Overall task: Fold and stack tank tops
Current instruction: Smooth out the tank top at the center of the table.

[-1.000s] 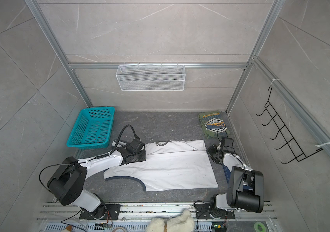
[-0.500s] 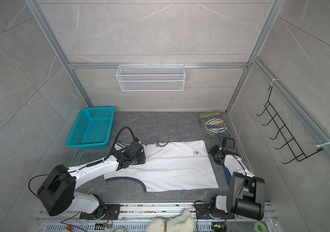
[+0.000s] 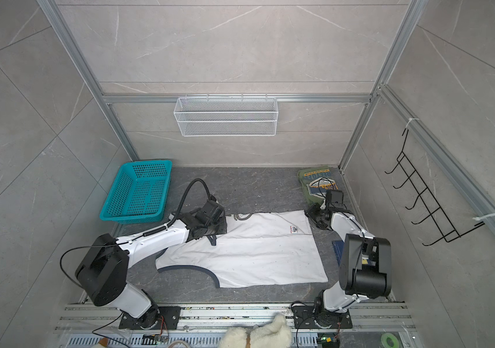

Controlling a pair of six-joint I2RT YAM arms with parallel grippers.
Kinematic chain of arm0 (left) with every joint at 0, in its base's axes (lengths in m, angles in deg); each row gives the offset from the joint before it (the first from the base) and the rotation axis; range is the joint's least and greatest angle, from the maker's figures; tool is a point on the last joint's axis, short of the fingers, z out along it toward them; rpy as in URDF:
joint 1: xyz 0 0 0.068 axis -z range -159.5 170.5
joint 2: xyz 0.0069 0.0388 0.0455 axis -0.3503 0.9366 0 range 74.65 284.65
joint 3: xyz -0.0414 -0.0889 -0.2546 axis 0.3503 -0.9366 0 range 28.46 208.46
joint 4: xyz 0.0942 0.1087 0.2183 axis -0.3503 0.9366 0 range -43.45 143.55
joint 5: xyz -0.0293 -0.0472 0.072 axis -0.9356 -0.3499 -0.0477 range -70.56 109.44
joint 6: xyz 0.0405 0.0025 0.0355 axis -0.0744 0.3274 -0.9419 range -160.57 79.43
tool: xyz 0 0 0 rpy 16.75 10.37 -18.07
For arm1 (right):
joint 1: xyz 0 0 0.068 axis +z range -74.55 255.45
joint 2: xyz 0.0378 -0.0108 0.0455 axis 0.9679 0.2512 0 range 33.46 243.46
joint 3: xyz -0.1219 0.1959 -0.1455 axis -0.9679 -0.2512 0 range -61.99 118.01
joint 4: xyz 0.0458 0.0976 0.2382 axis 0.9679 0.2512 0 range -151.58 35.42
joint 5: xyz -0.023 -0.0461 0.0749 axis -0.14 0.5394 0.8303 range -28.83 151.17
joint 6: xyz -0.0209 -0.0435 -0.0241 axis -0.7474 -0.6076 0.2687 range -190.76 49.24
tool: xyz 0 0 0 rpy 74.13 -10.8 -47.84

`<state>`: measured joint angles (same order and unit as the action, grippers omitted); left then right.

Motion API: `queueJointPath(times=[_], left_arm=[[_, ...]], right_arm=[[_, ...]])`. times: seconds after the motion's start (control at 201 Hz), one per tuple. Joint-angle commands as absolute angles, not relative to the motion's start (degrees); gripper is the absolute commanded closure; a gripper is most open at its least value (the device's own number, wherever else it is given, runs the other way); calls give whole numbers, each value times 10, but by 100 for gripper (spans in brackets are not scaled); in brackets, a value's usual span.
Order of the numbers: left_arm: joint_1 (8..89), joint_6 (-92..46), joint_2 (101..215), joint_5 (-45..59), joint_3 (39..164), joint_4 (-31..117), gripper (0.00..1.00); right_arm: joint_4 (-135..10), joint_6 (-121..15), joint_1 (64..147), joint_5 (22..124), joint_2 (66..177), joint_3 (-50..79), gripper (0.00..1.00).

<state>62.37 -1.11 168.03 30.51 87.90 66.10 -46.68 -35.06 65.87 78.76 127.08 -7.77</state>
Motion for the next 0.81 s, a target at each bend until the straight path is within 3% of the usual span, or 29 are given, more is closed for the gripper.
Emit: queueJointPath(times=[0.0, 0.543, 0.801], left_arm=[[619, -19, 1710, 290, 889, 648, 47], [618, 6, 1721, 274, 830, 612, 46], [618, 12, 1715, 281, 813, 610, 46]], right_arm=[[-465, -368, 665, 803, 1311, -44, 56], [-455, -381, 681, 795, 1399, 11, 69], [-439, -386, 682, 780, 1385, 18, 94]])
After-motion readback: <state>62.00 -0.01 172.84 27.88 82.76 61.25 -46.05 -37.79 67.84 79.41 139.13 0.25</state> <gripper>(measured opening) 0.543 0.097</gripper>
